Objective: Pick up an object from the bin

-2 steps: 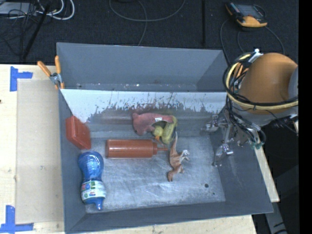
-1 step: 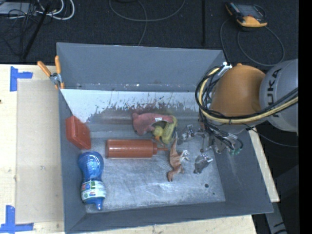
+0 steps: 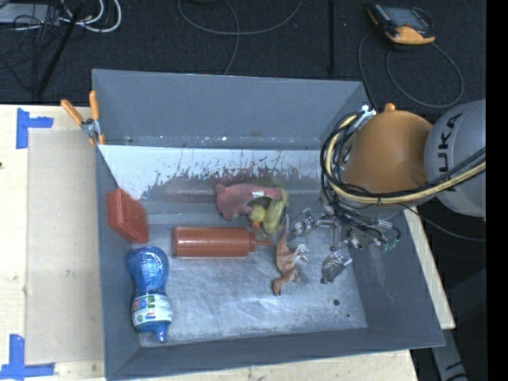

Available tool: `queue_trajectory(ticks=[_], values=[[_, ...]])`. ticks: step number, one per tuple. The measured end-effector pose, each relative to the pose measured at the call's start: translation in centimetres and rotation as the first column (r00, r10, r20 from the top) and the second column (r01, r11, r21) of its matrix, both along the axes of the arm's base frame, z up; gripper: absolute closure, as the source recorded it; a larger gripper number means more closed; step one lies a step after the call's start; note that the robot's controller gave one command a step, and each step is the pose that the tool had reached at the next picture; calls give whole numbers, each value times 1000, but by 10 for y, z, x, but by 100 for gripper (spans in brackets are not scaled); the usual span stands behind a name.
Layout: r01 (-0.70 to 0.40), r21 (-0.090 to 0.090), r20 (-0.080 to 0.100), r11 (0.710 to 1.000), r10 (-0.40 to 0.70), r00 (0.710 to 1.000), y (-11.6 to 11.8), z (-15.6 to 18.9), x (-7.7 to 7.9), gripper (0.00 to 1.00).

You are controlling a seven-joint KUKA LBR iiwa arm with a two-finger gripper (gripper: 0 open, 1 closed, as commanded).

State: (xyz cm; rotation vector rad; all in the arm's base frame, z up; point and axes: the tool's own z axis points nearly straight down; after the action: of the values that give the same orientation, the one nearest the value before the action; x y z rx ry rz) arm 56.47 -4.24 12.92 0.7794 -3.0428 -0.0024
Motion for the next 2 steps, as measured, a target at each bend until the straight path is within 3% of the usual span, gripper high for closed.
queue_trajectory(ticks=[1,2], values=[[-176,-2,15,984,176,984,11,-50,7,0],[-339,-2,21,941,339,941,7,-59,6,100]])
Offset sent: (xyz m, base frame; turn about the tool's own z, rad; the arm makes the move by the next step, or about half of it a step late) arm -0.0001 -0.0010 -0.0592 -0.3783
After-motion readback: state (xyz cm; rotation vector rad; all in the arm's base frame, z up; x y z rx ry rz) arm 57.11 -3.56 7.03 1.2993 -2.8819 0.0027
